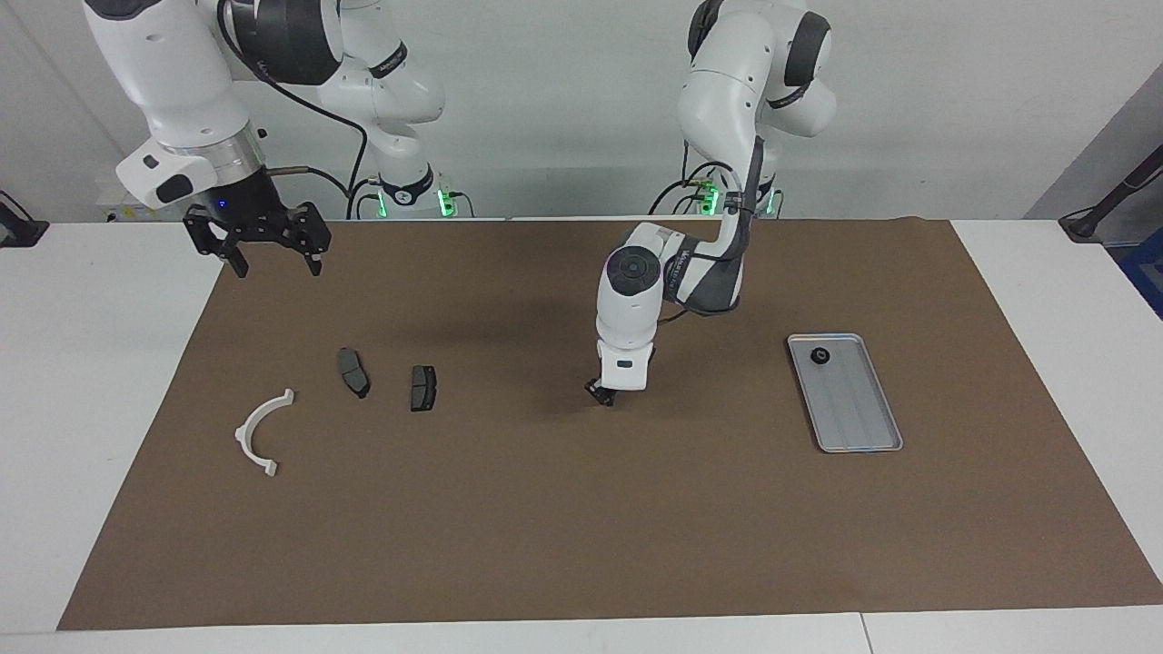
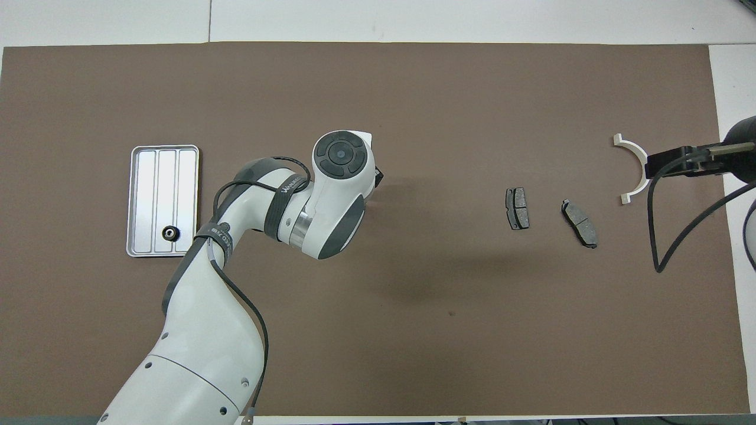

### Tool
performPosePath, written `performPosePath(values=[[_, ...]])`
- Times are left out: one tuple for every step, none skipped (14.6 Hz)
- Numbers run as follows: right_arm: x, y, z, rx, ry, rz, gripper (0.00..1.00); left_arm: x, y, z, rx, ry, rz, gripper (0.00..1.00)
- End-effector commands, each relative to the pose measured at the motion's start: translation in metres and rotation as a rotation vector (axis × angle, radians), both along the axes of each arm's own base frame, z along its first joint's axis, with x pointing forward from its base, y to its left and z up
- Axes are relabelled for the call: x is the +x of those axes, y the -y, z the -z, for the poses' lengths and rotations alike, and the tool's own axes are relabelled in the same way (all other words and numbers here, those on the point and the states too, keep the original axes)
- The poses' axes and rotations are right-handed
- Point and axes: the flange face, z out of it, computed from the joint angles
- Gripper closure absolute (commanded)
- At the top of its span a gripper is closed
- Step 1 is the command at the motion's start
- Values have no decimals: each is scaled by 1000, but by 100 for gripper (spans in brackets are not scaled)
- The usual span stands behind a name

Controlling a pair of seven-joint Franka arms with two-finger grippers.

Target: Pick bearing gear from pile to tray

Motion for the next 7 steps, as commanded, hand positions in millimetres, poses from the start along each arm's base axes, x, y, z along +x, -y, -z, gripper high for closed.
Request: performPosePath(values=[[-3,-1,-12,14,24,13,0,-10,2,-3,-6,14,-28,55],[-4,-1,-11,15,17,13,0,-11,3,-3,-7,14,-28,56],[-5,0,-11,15,17,14,0,-11,4,-3,-7,14,-26,56],[-6,1,-11,15,17,16,0,-12,4,-2,-6,15,-26,57],[-6,1,-12,15,17,16,0,-13,4,0,-4,11,-25,57],[-6,0,-11,15,15,14,0,-14,4,1,-3,10,-24,57],[-7,0,-9,15,13,16,0,-14,3,1,-3,12,-25,57]])
